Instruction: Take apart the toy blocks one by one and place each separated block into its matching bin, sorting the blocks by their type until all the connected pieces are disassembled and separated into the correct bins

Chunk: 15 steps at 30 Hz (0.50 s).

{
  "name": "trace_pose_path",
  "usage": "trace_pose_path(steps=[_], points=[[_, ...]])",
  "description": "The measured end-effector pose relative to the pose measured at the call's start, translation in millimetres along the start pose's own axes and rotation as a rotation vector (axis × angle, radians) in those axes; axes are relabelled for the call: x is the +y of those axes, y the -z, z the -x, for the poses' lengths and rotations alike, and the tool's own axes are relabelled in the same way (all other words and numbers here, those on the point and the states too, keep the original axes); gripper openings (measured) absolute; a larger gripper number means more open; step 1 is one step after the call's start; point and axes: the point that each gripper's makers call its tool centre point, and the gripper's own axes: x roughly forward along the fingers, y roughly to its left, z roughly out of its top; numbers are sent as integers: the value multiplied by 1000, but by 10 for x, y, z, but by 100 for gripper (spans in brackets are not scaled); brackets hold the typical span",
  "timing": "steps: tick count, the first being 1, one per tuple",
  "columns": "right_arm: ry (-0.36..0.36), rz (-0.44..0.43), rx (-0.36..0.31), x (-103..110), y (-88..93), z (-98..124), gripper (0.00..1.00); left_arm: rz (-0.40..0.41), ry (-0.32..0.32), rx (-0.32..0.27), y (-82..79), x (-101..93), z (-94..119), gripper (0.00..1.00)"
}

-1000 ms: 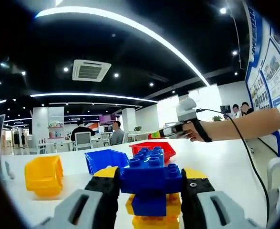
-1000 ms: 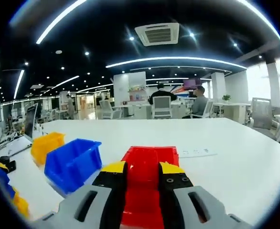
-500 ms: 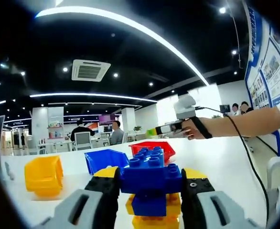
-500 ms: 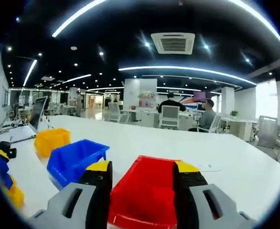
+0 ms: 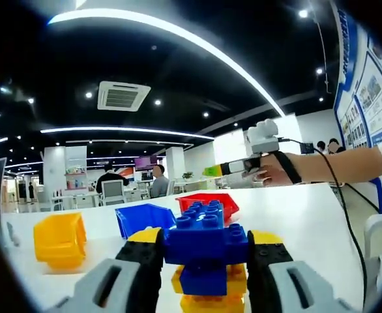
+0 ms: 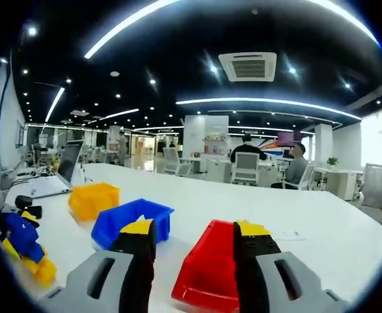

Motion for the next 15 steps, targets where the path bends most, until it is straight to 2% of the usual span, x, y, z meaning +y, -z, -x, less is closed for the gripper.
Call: trace_pose_path(steps=[7, 15], points=[[-70, 4, -13, 249, -40, 181, 48, 0, 1, 1, -2, -5, 1, 52], [-163, 1, -10, 647, -32, 450, 47, 1, 4, 0, -3, -12, 2, 52]])
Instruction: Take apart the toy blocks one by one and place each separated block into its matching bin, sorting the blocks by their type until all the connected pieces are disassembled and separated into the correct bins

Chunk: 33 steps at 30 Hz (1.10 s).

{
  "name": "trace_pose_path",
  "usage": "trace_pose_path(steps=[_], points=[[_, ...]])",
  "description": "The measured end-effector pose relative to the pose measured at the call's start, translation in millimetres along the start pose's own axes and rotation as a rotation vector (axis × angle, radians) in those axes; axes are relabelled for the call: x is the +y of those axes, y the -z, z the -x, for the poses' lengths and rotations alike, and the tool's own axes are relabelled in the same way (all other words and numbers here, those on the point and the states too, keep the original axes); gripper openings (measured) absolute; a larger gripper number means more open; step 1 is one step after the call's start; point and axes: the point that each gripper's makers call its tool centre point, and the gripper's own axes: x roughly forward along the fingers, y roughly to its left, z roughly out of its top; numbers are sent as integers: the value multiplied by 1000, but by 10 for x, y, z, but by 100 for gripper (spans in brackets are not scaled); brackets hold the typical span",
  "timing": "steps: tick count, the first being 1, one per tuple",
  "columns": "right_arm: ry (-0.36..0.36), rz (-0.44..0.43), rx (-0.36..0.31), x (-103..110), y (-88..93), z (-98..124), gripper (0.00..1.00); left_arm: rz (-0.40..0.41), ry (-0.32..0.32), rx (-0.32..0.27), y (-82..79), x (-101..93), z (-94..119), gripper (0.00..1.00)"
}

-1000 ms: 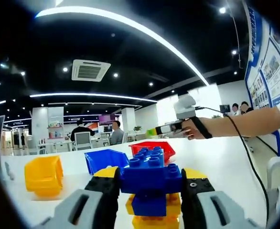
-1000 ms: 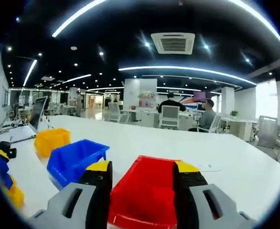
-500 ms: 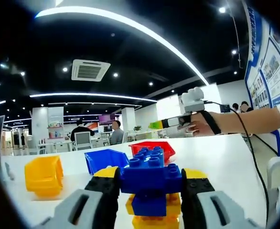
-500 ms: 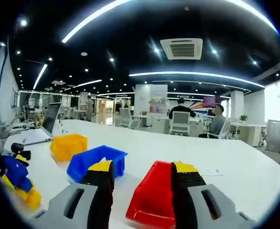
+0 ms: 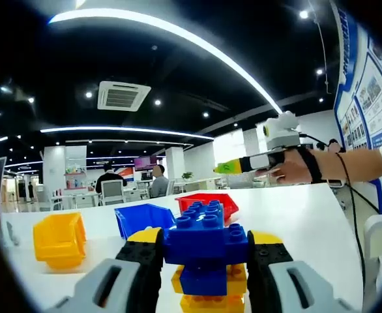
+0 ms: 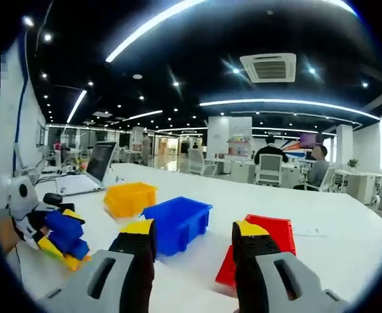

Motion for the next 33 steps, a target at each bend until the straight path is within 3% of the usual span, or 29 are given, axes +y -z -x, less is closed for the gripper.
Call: trace_pose_path(steps=[12, 17, 20, 23, 25, 33], points=[[-180, -12, 27, 738, 67, 153, 47, 8, 6, -7, 2, -12, 6, 52], [-395, 80, 0, 1226, 15, 207, 47, 17, 144, -16, -24, -249, 32, 52], [-516, 76, -20, 1460, -20, 286, 46, 16, 208, -21, -36, -365, 58, 52], [-606, 115, -2, 1619, 0, 376, 38, 15, 263, -22, -47, -479, 82, 52], [-708, 106, 18, 1780, 20, 483, 39, 13, 300, -22, -56, -547, 101, 51], [-819, 140, 81, 1949, 179, 566, 40, 18, 384, -32, -78, -677, 178, 51]])
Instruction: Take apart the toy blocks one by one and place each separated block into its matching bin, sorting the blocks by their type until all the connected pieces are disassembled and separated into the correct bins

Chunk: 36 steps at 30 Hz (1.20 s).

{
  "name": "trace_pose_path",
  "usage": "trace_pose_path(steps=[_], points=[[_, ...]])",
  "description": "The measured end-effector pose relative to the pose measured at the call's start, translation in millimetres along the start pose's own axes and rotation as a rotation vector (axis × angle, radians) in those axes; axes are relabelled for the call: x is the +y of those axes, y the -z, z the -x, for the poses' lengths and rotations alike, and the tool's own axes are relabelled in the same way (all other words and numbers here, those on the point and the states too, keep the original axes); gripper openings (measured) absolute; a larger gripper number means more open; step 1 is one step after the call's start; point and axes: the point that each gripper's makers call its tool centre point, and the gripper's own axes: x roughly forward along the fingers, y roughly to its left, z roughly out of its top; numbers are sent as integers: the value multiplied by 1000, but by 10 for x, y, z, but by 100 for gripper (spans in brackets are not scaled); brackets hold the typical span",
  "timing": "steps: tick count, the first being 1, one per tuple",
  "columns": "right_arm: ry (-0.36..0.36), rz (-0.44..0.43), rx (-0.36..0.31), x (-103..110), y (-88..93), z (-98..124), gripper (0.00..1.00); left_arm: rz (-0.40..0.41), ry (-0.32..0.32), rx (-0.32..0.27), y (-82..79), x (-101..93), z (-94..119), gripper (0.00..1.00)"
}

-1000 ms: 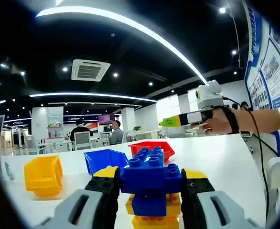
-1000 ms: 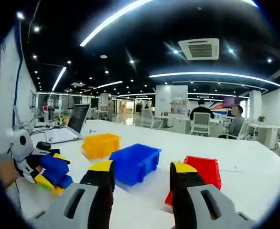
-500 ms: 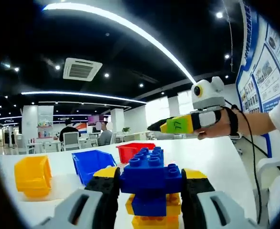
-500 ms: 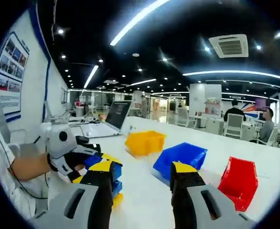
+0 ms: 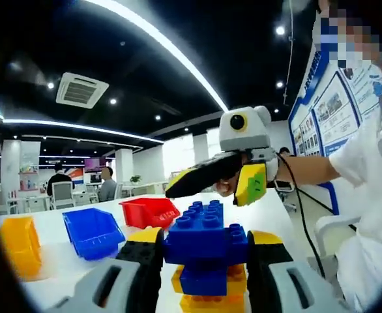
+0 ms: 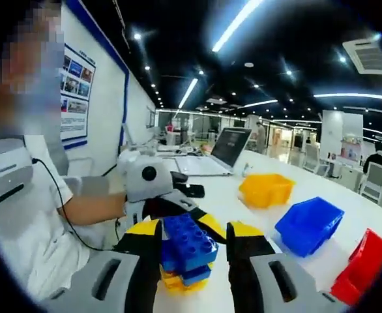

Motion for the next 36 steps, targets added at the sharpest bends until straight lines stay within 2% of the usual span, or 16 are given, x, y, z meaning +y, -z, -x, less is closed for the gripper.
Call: trace_pose_path(steps=[8, 10, 17, 20, 25, 26, 27, 28, 29, 30, 32, 35, 36], points=[[-50, -18, 62, 58, 204, -73, 33, 4, 40, -11, -9, -73, -4, 51], [-67, -77, 64, 67, 218, -89, 32, 9, 51, -14, -11, -89, 1, 51], [-70, -66, 55, 40, 222, -114, 29, 13, 20, -14, 16, -63, -47, 54], [-70, -84, 57, 44, 217, -117, 29, 19, 10, 4, 64, -73, -91, 55], [-67, -140, 40, 16, 201, -88, 28, 12, 12, 14, 52, -71, -90, 55], [-78, -285, -47, 18, 16, -103, 25, -105, 19, 19, 56, -51, -97, 54], [-144, -382, 5, 33, 44, -15, 25, -32, -1, 20, 68, -92, -142, 54], [-103, -265, -11, -60, 49, -6, 25, -35, -12, 19, 60, -84, -170, 54], [-80, -195, -11, -41, 70, -50, 25, -42, -19, 20, 68, -77, -179, 55], [-90, -246, -4, 52, 84, -80, 25, -37, -32, 25, 77, -47, -187, 55], [-85, -269, -4, 5, 85, -108, 25, -30, -29, 26, 89, 1, -133, 55], [-77, -256, 1, 39, 103, -125, 25, -30, -25, 25, 89, 8, -96, 54], [-83, -315, -11, -4, 79, -125, 25, -27, -23, 26, 88, 6, -92, 54]])
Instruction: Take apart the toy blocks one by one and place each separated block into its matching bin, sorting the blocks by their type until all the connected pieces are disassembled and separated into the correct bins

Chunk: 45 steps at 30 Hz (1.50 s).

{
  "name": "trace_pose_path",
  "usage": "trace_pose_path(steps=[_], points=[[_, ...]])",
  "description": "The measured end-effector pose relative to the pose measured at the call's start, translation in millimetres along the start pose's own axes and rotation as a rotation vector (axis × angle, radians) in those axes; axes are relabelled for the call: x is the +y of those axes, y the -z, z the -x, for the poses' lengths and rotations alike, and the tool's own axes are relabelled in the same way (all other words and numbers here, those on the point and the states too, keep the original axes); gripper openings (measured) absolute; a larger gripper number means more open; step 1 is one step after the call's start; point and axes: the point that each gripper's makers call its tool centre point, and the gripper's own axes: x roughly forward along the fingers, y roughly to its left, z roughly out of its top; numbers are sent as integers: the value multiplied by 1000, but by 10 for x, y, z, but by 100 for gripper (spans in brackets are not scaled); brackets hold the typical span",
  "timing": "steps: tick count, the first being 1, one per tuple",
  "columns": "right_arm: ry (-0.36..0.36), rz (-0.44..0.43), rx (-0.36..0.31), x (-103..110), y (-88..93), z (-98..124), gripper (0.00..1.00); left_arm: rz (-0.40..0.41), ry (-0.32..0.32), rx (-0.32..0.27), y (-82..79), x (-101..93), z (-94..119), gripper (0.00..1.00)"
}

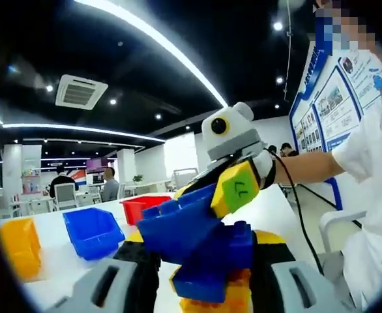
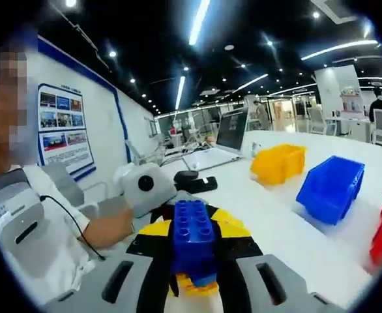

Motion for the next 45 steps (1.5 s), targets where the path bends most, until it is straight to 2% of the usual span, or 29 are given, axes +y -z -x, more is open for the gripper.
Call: trace_pose_path(steps=[2, 3, 6, 9, 13, 15, 25, 36, 42, 45], points=[[32, 35, -32, -47, -59, 14, 25, 2, 1, 0, -2, 1, 8, 54], [40, 0, -58, -81, -115, 34, 25, 2, 0, 1, 0, 6, 14, 54], [90, -9, -108, -228, -249, 107, 25, -2, -12, 7, 3, 30, 38, 54], [155, 10, -116, -359, -301, 145, 25, -4, -27, 10, 7, 78, 71, 54], [235, -19, -129, -585, -373, 175, 25, -9, -38, 14, 11, 110, 95, 54], [298, -12, -123, -725, -398, 186, 25, -10, -40, 14, 11, 114, 100, 54], [534, -85, -153, -1389, -536, 278, 25, -20, -61, 20, 15, 167, 121, 54], [662, -136, -195, -2023, -701, 212, 25, -33, -63, 22, 7, 167, 124, 54], [748, -149, -225, -2323, -802, 221, 25, -36, -64, 22, 6, 169, 131, 54], [787, -149, -214, -2422, -796, 202, 25, -40, -64, 24, 4, 164, 133, 54]])
